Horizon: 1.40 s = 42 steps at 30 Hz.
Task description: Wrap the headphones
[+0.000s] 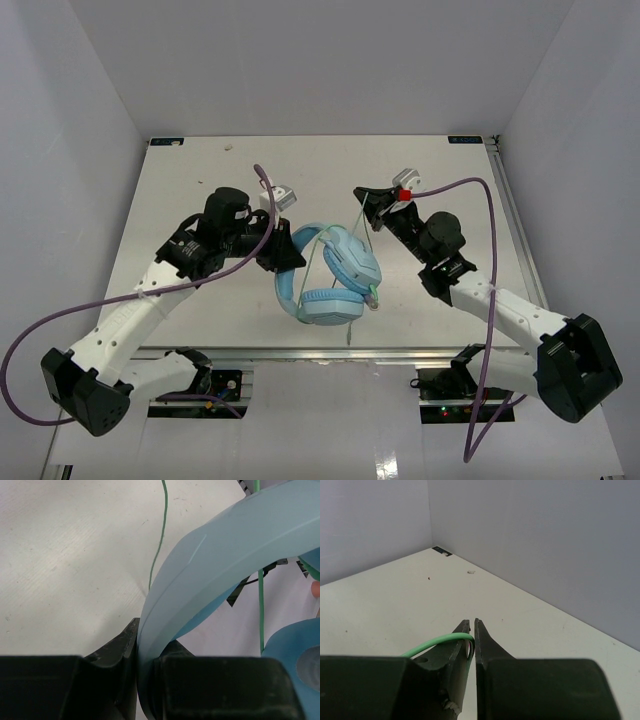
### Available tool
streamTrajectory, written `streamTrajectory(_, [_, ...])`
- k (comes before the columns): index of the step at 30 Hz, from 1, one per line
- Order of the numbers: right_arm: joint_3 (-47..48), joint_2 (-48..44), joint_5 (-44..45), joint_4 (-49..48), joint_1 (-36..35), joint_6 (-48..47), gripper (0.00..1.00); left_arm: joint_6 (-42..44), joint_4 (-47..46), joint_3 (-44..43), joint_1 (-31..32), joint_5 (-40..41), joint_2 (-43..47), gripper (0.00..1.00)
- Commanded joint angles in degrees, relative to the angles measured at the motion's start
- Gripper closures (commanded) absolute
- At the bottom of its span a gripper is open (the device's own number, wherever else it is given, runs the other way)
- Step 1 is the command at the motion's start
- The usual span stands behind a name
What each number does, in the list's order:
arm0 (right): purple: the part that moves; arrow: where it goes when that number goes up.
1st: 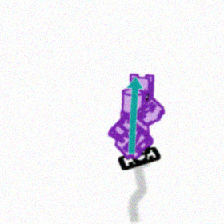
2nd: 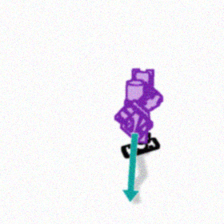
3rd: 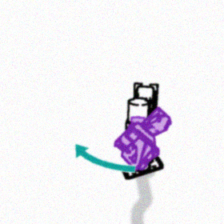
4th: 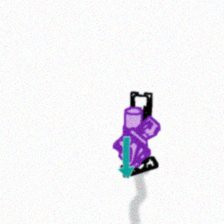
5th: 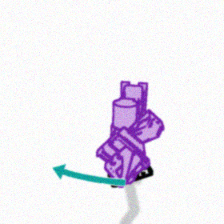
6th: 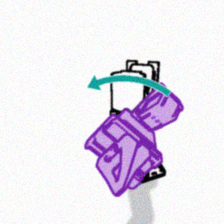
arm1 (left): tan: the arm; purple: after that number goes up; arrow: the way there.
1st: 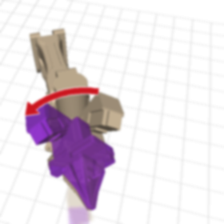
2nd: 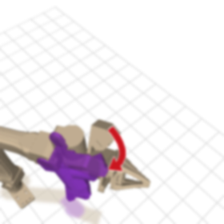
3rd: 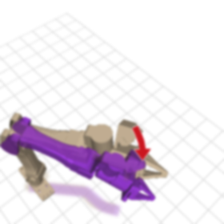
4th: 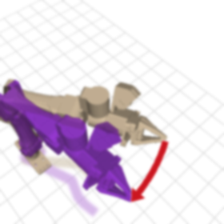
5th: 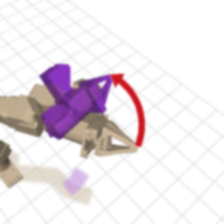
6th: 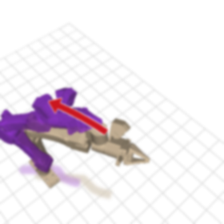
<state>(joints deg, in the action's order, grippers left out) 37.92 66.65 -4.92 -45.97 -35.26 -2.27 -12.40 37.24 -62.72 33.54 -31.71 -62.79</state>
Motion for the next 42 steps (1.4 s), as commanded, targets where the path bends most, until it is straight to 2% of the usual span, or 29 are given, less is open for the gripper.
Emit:
streamTrajectory(1, [4.7, 1.3, 5.4, -4.0, 1.3, 0.5, 0.88, 2.3, 1.8, 0.1, 1.8, -4.9, -1.4, 1.0])
streamTrajectory(6, [5.9, 2.7, 7.4, -6.7, 1.5, 1.6, 0.92, 2.2, 1.9, -0.2, 3.2, 0.5, -4.0, 1.0])
streamTrajectory(10, [6.3, 2.3, 4.2, -6.4, 2.2, 1.4, 0.92, 2.7, 3.8, -1.3, 4.3, 8.0, -6.5, 1.0])
streamTrajectory(15, [11.0, -0.9, 0.2, 9.9, 3.3, -3.2, 0.92, 3.4, 8.1, -3.7, 6.4, 20.0, -10.0, 1.0])
streamTrajectory(19, [20.1, -0.6, -6.2, 30.9, 3.5, -6.7, 0.92, 2.9, 11.7, -6.6, 10.7, 36.6, -15.1, 1.0])
streamTrajectory(20, [22.0, -0.3, -6.7, 33.0, 3.5, -7.0, 0.92, 2.1, 13.2, -7.9, 11.1, 40.8, -16.0, 1.0])
streamTrajectory(23, [25.1, 0.6, -8.5, 41.3, 3.6, -6.2, 0.92, 1.0, 14.0, -9.1, 12.9, 46.3, -18.3, 1.0])
streamTrajectory(28, [28.3, 2.6, -14.9, 46.5, 3.6, -5.1, 0.92, -0.7, 14.4, -10.0, 13.5, 54.8, -20.5, 1.0])
streamTrajectory(33, [29.5, 3.8, -13.5, 49.2, 3.6, -4.4, 0.92, -2.0, 16.2, -10.5, 14.6, 61.0, -21.6, 1.0])
streamTrajectory(36, [31.9, 4.8, -13.2, 52.2, 3.7, -4.1, 0.92, -3.7, 17.8, -10.8, 14.9, 67.8, -22.3, 1.0])
streamTrajectory(42, [32.3, 4.5, -26.2, 54.2, 3.6, -1.6, 0.92, -9.4, 22.5, -13.9, 14.9, 76.8, -24.9, 1.0])
